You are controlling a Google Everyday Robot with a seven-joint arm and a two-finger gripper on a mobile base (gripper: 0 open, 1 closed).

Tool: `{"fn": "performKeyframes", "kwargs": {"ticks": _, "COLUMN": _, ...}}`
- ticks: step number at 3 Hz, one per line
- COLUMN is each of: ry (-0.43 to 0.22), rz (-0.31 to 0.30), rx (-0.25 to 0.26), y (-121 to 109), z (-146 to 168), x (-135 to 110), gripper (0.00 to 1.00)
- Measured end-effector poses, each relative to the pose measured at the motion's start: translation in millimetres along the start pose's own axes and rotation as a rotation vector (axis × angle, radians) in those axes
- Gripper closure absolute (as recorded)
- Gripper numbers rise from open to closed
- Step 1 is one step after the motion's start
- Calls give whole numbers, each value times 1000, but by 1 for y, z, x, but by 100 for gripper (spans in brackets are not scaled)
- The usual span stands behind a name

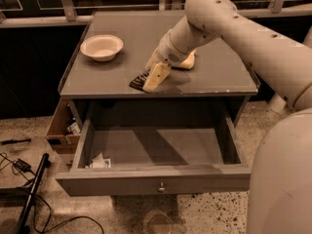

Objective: Pick rxbar chocolate from top drawer and place on counter

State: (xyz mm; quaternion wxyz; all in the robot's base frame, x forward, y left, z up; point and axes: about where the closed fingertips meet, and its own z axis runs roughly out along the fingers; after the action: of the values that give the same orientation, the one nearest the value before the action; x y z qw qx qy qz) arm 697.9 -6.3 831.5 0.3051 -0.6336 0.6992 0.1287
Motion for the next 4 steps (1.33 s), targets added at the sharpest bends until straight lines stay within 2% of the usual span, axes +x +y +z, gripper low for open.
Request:
{"fn": "performKeyframes", "kwargs": {"ticks": 2, "ry": 4, "rz": 51, "rx": -7, "y": -24, "z": -3, "x": -7, "gripper": 99}}
{"fn": "performKeyframes", "kwargs": {"ticks": 4, "ry": 4, "rz": 51, "rx": -7, "y": -24, "z": -3, "x": -7, "gripper": 53}}
